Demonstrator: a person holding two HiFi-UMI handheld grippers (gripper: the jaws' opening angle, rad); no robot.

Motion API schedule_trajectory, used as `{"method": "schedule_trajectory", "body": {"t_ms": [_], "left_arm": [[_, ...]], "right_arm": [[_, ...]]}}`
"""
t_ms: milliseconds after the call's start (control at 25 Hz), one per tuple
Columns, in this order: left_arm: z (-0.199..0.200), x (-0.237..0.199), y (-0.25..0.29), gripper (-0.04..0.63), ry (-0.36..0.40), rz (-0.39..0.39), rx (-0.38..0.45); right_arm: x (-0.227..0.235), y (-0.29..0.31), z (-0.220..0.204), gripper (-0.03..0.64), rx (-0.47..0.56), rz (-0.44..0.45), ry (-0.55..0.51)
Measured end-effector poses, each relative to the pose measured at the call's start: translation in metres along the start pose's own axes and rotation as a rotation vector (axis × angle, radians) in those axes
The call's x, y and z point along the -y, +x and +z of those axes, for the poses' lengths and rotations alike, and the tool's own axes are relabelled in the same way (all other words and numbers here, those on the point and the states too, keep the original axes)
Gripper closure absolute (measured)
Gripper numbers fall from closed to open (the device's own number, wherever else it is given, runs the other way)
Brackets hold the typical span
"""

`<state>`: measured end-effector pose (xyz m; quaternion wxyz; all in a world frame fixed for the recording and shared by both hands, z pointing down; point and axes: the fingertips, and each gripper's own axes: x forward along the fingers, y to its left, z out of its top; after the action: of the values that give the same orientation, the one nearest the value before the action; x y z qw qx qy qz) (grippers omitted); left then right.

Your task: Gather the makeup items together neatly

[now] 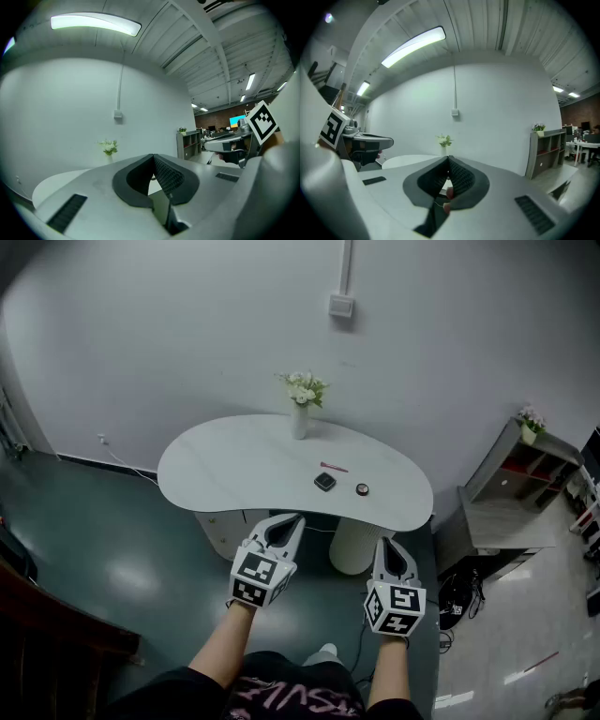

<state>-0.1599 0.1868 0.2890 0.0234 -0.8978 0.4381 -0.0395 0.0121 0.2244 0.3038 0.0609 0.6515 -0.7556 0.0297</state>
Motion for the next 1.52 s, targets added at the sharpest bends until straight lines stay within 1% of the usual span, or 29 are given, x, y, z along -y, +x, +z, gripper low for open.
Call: {"method": "schedule_trajectory", "body": {"t_ms": [760,1240,1520], "left_arm": [[-0.016,-0.001,-0.002,0.583,-0.016,-0.003,-0.035],[-0.026,0.003,-0.006,0.583,-0.046,-0.016,-0.041],[-0.031,0.003,0.004,0.583,-0.034,-0.023,-0.063]], "right_arm": [[-0.001,0.001,-0.006,0.554,-0.01,-0.008,0.01],[-0.002,-0.006,-0.017,0.554,-0.037,-0.023,0.003],[0.004,0.004,-0.02,0.554,-0.041,-0.023,0.024]]}}
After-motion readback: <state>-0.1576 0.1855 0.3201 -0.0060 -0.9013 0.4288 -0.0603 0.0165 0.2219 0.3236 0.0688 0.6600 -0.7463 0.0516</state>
